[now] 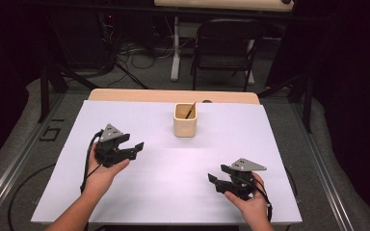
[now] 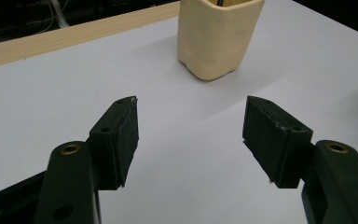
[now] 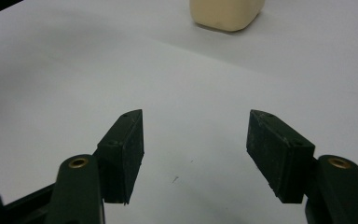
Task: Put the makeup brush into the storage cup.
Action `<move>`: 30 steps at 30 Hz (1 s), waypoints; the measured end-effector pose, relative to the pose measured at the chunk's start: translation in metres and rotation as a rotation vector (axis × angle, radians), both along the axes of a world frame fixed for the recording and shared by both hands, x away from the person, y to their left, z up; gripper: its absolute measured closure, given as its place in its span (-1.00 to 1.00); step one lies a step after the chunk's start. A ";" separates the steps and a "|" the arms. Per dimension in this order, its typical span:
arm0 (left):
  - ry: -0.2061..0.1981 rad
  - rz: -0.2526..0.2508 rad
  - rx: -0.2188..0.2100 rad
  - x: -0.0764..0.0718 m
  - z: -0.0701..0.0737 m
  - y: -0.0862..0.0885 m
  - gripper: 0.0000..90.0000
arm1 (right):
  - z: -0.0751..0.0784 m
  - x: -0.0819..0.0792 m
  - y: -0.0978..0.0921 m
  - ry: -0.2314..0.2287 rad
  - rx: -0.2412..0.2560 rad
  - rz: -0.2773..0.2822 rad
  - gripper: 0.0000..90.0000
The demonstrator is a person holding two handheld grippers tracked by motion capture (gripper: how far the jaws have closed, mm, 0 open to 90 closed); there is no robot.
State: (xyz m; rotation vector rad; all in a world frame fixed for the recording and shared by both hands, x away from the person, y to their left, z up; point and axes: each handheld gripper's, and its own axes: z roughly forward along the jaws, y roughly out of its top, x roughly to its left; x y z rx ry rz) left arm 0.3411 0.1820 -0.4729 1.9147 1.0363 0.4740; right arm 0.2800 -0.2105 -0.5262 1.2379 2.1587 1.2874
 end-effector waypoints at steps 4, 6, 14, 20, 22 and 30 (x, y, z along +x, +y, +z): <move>-0.005 0.006 0.009 -0.007 -0.010 0.004 -0.20 | 0.000 0.000 0.000 0.001 -0.002 -0.001 -0.18; -0.003 0.004 0.022 -0.010 -0.015 0.006 -0.20 | 0.000 0.000 0.000 0.000 -0.004 0.003 -0.18; -0.017 -0.001 0.033 -0.020 -0.028 0.012 -0.19 | -0.001 0.000 0.000 -0.003 -0.008 0.004 -0.18; -0.018 -0.001 0.017 -0.025 -0.034 0.018 -0.19 | -0.002 0.000 0.001 -0.002 -0.013 0.006 -0.18; -0.014 -0.001 0.008 -0.026 -0.035 0.021 -0.19 | -0.002 0.000 0.001 -0.002 -0.016 0.008 -0.18; -0.014 0.025 -0.010 -0.029 -0.040 0.032 -0.19 | -0.003 0.000 0.002 -0.009 -0.027 0.011 -0.18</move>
